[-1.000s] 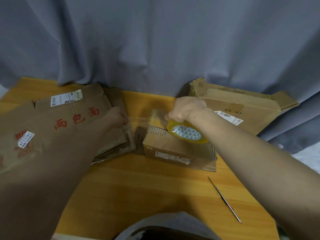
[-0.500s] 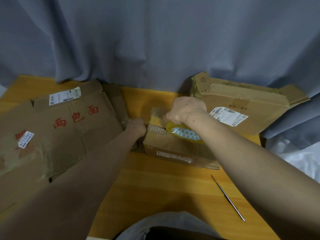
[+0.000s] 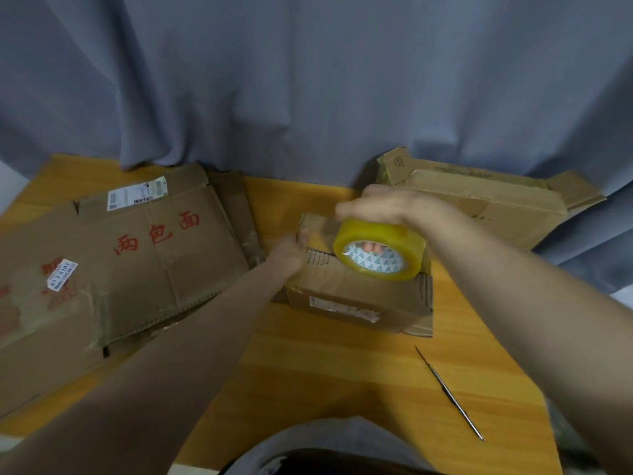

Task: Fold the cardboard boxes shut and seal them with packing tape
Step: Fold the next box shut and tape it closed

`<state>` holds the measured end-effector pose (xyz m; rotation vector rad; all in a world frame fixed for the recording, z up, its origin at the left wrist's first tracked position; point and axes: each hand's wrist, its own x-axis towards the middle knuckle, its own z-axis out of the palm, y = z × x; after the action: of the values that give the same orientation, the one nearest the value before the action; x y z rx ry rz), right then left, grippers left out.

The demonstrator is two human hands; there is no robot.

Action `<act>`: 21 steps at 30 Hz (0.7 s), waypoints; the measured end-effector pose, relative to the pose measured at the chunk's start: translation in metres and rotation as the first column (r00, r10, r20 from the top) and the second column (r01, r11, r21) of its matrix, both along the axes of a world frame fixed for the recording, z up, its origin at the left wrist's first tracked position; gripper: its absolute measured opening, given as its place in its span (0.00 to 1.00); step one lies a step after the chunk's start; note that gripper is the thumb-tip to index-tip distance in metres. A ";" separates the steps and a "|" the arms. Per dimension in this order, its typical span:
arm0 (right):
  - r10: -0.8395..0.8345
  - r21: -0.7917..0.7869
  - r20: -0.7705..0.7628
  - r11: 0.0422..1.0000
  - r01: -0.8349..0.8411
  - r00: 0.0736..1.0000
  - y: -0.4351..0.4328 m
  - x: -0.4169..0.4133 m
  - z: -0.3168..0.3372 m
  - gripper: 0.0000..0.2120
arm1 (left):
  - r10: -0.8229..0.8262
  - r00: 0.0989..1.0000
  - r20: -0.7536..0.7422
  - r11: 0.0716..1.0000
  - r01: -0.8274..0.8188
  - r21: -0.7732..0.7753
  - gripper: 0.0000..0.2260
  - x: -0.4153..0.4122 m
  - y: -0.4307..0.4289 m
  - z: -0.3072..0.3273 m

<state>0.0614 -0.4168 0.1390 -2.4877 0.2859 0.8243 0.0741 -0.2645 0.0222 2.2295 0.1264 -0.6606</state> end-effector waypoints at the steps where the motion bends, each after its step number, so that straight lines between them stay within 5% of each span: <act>1: 0.007 0.070 -0.018 0.998 -0.006 1.000 -0.013 -0.004 0.002 0.22 | 0.003 0.999 0.033 1.000 -0.003 0.018 0.25 0.000 -0.002 -0.001; 4: -0.013 0.320 0.003 0.947 0.012 1.000 -0.045 -0.028 -0.007 0.25 | -0.011 0.994 0.107 0.999 0.005 0.054 0.25 -0.004 -0.005 -0.006; 7: -0.232 0.512 0.059 0.842 0.170 0.971 -0.056 -0.051 -0.027 0.28 | -0.011 0.976 0.217 0.991 -0.018 0.131 0.23 -0.009 -0.002 -0.017; 10: -0.368 0.577 0.101 0.778 0.247 0.924 -0.060 -0.054 -0.041 0.30 | -0.223 0.851 0.475 0.959 0.104 0.264 0.23 -0.013 -0.001 -0.014; 12: -0.395 0.580 0.110 0.770 0.264 0.912 -0.059 -0.052 -0.043 0.27 | -0.484 0.798 0.359 0.867 0.382 0.320 0.36 -0.011 -0.003 0.000; 15: -0.395 0.598 0.118 0.760 0.252 0.911 -0.055 -0.052 -0.043 0.25 | -0.761 0.648 0.018 0.596 0.688 0.415 0.57 0.001 -0.002 0.017; 18: -0.405 0.614 0.113 0.746 0.256 0.907 -0.054 -0.053 -0.043 0.27 | -0.858 0.503 -0.103 0.370 0.744 0.556 0.69 0.017 -0.001 0.017; 21: -0.420 0.614 0.122 0.744 0.264 0.899 -0.053 -0.057 -0.043 0.34 | -0.888 0.432 -0.158 0.270 0.767 0.582 0.70 0.025 -0.010 0.020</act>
<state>0.0049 -0.4701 0.0956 -1.8409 0.3307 0.3508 0.0993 -0.2750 0.0426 2.8799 -1.2690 -1.0286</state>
